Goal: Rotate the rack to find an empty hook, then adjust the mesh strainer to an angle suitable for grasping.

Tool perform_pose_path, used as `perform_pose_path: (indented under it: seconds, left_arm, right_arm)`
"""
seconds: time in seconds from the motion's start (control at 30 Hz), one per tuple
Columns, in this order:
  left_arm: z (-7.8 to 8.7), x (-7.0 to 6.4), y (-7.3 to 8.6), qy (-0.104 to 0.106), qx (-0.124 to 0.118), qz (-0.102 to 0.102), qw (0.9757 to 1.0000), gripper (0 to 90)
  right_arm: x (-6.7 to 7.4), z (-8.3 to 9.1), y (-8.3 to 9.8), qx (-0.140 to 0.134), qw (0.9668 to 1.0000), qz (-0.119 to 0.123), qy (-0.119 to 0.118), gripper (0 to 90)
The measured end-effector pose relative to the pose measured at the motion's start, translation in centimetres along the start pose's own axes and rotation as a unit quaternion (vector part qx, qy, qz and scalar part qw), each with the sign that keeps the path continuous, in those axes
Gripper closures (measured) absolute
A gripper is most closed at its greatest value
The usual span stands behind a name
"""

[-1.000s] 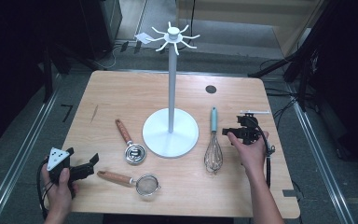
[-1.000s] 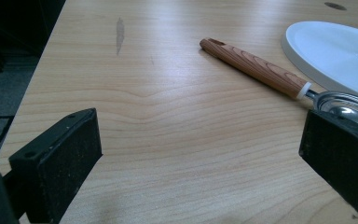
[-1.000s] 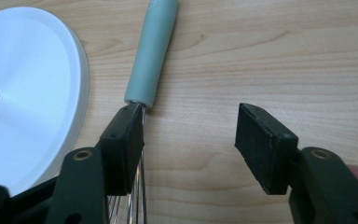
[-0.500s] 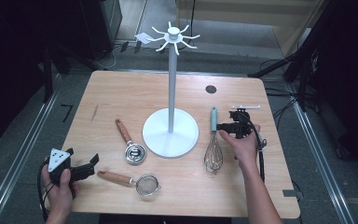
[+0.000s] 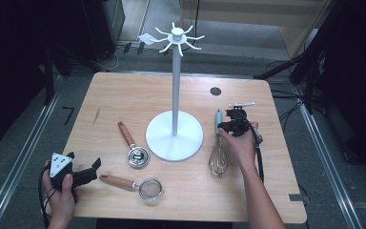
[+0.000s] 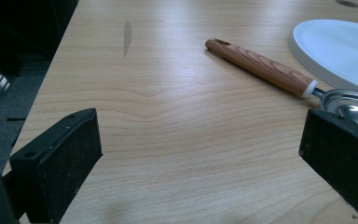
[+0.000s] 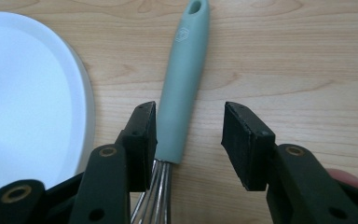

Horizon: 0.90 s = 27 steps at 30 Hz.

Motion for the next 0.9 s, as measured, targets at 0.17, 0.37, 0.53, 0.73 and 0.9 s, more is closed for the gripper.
perform_pose_path:
  seconds: [0.17,0.37,0.53,0.73,0.9]
  left_arm:
    - [0.1,0.0,0.0,-0.003,-0.006,-0.001,1.0000,0.0]
    - [0.1,-0.1,0.1,-0.005,-0.006,-0.002,1.0000,0.0]
    - [0.1,0.0,0.1,-0.004,-0.006,-0.001,1.0000,0.0]
    - [0.1,0.0,0.0,-0.004,-0.003,0.000,1.0000,0.0]
    - [0.1,0.0,0.1,-0.004,-0.003,0.000,1.0000,0.0]
  right_arm:
    - [-0.1,-0.6,-0.1,0.007,0.9999,-0.008,-0.012,56.2]
    - [0.3,-1.5,-0.1,0.027,0.9990,-0.023,-0.028,57.4]
    - [0.5,-2.5,0.2,0.041,0.9985,-0.026,-0.026,59.3]
    - [0.8,-2.9,0.2,0.042,0.9990,-0.016,-0.007,62.1]
    - [1.5,-2.9,0.4,0.039,0.9990,0.011,0.019,65.3]
Point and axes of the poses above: each handheld gripper's, and its own axes: z roughly backward along the jaws, y roughly out of its underside, x roughly to its left, the point moved 4 cm from there along -z, roughly forward along the jaws, and after that the axes turned 10 degrees about z, right-handed, at the moved point
